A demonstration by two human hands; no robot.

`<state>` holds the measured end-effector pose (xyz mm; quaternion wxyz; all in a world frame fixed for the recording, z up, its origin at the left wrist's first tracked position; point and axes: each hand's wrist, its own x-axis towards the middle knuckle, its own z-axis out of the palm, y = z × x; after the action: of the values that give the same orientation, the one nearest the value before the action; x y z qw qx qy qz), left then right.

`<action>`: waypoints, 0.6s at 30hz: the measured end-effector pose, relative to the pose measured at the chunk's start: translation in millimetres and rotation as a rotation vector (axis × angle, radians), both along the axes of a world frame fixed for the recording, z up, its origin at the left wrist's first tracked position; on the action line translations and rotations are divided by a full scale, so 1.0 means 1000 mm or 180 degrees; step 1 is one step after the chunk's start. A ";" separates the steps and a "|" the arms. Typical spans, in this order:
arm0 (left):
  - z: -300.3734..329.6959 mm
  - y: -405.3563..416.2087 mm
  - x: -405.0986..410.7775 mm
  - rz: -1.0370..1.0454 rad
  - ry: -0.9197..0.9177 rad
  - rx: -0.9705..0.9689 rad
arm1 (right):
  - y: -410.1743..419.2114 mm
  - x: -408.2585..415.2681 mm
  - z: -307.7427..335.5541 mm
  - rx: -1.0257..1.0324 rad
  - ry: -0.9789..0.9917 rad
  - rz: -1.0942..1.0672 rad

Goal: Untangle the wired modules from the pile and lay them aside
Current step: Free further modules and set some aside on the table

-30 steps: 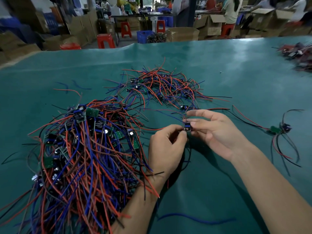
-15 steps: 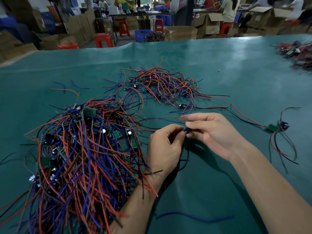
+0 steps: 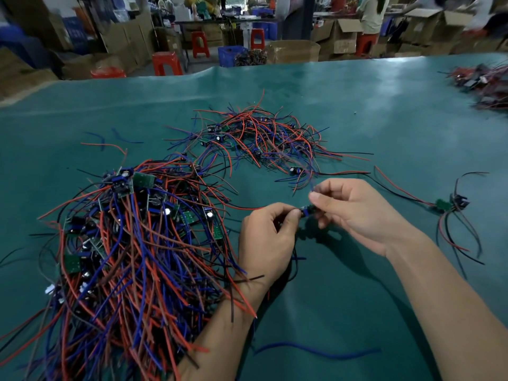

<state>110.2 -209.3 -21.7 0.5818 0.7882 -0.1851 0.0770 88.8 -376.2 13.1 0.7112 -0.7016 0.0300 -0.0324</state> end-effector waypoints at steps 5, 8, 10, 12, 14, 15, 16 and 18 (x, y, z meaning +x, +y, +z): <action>-0.001 0.001 0.000 -0.0037 -0.0014 0.0078 | 0.005 0.004 -0.005 -0.0544 -0.0339 -0.0527; 0.001 0.000 -0.001 -0.0077 0.0045 0.0038 | 0.009 0.006 -0.008 -0.0639 -0.0506 -0.0816; 0.001 -0.001 -0.001 -0.0119 0.0097 -0.0061 | 0.008 0.007 -0.006 -0.0598 -0.0564 -0.0954; 0.001 -0.001 -0.002 -0.0129 0.0122 -0.0088 | 0.000 0.006 -0.002 -0.0382 -0.0633 -0.1191; 0.002 0.000 -0.003 -0.0148 0.0116 -0.0064 | -0.017 0.003 0.003 -0.0035 -0.0701 -0.1534; 0.002 0.000 -0.003 -0.0153 0.0102 -0.0041 | -0.024 0.002 0.005 0.0106 -0.0680 -0.1608; 0.002 0.000 -0.003 -0.0144 0.0088 -0.0025 | -0.028 0.001 0.006 0.0183 -0.0621 -0.1570; 0.002 0.000 -0.002 -0.0115 0.0080 -0.0039 | -0.030 0.000 0.006 0.0216 -0.0540 -0.1413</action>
<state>108.3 -208.9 -19.4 0.5902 0.7821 -0.1915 0.0578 88.6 -406.0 19.3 0.7098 -0.6483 0.1247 -0.2458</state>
